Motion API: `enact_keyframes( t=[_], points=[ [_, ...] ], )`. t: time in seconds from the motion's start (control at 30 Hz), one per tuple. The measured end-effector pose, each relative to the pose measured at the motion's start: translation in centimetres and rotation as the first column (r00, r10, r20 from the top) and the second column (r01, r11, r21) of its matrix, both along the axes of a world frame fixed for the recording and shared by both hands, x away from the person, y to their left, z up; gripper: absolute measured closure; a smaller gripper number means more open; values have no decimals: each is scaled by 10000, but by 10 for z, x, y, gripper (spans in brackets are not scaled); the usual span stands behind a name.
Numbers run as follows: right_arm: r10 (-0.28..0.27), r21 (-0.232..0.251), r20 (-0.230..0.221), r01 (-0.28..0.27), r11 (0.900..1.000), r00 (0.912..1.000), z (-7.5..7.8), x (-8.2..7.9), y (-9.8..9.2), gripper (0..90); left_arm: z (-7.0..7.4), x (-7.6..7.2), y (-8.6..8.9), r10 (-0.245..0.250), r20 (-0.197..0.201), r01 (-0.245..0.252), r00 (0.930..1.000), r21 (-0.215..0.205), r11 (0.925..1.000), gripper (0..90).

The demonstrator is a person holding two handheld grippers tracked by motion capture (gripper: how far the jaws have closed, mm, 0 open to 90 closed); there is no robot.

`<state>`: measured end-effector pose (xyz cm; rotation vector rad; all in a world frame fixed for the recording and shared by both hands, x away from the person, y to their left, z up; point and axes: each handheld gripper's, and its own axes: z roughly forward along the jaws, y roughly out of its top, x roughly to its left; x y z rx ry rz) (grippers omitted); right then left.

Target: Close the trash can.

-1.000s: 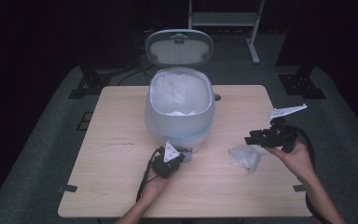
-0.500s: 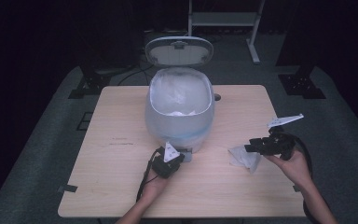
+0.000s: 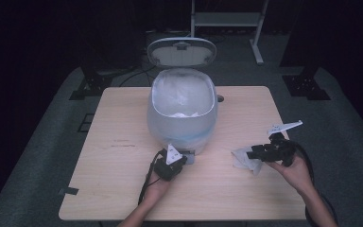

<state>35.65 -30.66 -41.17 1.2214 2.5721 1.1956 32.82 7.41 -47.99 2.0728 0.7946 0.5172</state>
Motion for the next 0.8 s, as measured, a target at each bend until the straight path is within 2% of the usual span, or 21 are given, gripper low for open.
enact_keyframes(
  t=[0.47,0.8],
  points=[
    [-155,-640,-70,150,9978,9999,-18,4,3,547,0,-1,-1,12,92,-14,10000,140,9999,870],
    [-160,-947,-206,140,9954,9997,-28,6,4,714,0,-1,-1,70,52,-70,10000,-9,10000,870]
  ],
)
